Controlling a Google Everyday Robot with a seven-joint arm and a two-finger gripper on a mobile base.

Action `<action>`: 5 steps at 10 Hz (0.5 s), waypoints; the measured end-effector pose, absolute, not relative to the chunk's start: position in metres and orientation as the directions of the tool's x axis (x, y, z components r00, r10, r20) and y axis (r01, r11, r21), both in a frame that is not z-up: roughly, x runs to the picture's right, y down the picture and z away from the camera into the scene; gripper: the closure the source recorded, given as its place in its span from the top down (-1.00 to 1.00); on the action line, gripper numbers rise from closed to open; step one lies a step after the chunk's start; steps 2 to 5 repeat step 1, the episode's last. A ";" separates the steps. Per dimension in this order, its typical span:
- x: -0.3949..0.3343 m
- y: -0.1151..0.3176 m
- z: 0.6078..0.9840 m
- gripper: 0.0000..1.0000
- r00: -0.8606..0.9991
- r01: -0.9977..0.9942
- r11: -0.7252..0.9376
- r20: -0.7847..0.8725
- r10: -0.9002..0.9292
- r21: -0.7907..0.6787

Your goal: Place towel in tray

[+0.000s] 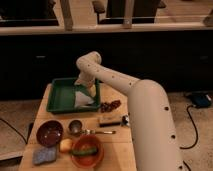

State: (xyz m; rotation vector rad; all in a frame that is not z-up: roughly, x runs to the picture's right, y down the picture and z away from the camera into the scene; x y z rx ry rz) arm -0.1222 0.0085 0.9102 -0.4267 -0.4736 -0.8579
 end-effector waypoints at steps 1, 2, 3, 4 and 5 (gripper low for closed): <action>-0.122 0.009 0.910 0.60 0.564 0.795 0.583 0.555 -0.612 -0.166; -0.122 0.009 0.910 0.60 0.564 0.795 0.583 0.555 -0.612 -0.166; -0.122 0.009 0.910 0.60 0.564 0.795 0.583 0.555 -0.612 -0.166; -0.122 0.009 0.910 0.60 0.564 0.795 0.583 0.555 -0.612 -0.166; -0.122 0.009 0.910 0.60 0.564 0.795 0.583 0.555 -0.612 -0.166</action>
